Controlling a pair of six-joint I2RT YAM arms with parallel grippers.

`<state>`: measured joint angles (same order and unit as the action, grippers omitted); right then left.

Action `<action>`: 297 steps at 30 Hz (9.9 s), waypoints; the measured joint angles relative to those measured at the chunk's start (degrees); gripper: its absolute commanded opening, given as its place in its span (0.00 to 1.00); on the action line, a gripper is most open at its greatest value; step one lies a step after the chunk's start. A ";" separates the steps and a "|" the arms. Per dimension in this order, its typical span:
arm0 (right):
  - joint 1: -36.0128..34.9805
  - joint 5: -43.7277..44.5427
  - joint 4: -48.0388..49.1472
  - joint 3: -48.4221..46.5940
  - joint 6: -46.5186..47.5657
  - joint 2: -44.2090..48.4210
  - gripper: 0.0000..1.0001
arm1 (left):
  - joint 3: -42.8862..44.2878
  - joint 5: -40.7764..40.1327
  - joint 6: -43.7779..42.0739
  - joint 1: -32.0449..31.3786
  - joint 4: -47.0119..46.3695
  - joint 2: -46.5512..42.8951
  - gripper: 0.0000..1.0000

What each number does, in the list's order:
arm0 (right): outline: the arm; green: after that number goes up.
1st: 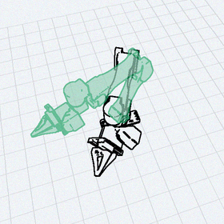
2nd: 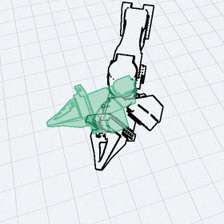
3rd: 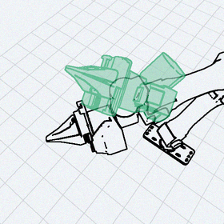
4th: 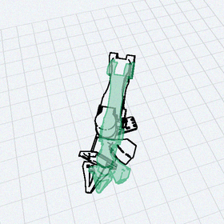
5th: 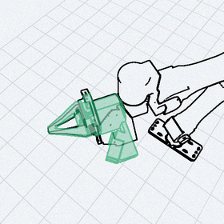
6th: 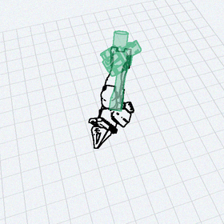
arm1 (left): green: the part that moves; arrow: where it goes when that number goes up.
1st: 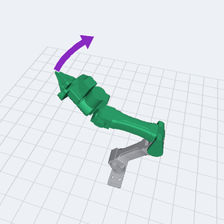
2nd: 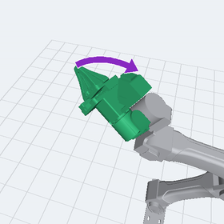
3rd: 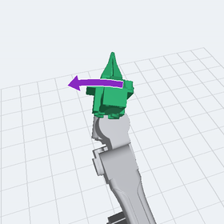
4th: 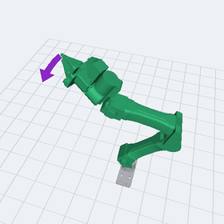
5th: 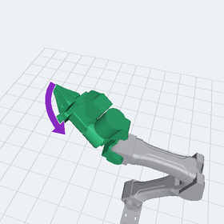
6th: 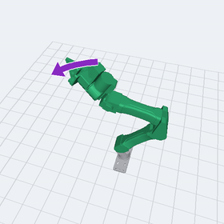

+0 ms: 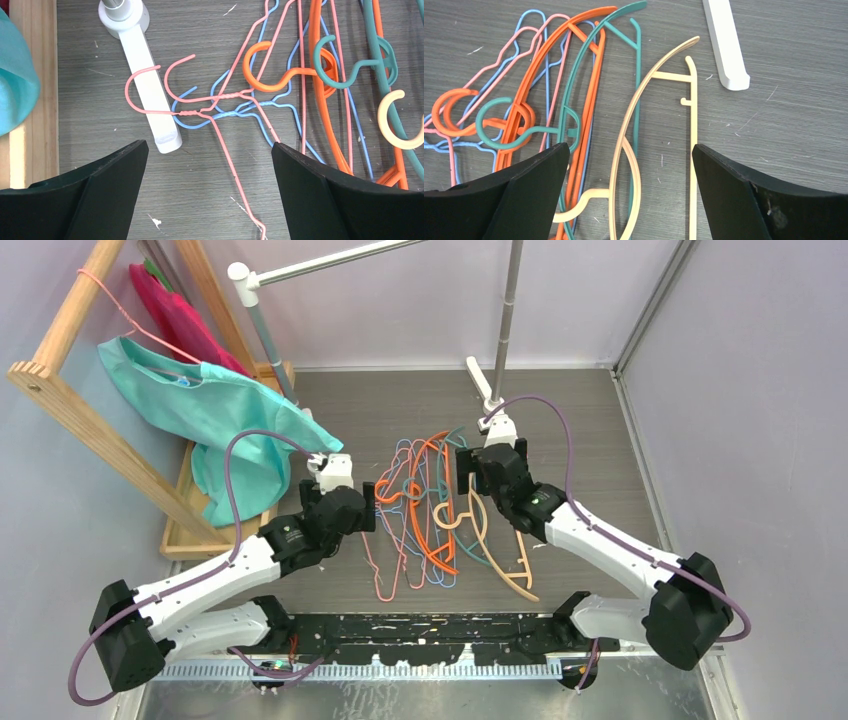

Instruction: Organize the hangers

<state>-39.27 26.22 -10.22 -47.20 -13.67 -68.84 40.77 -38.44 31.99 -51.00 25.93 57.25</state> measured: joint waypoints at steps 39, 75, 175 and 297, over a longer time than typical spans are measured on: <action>-4.13 -18.84 -5.05 23.02 -15.02 10.91 0.45 | -3.10 0.76 1.88 0.00 -0.04 2.78 0.98; -4.42 -33.03 -1.92 -19.15 -11.87 0.48 0.01 | -5.66 0.74 4.68 0.00 1.18 -1.25 0.98; -6.12 -18.40 3.93 9.20 -12.59 -10.23 0.52 | -6.99 -0.09 6.19 0.00 4.28 5.60 0.98; 8.46 -50.27 32.13 -46.99 -32.94 -31.67 0.02 | -5.35 -1.84 7.69 0.00 9.99 -1.09 0.98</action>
<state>-30.81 -24.05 21.91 -94.19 -46.61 -100.51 35.42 -40.27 39.68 -51.00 35.92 56.16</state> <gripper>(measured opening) 0.089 0.980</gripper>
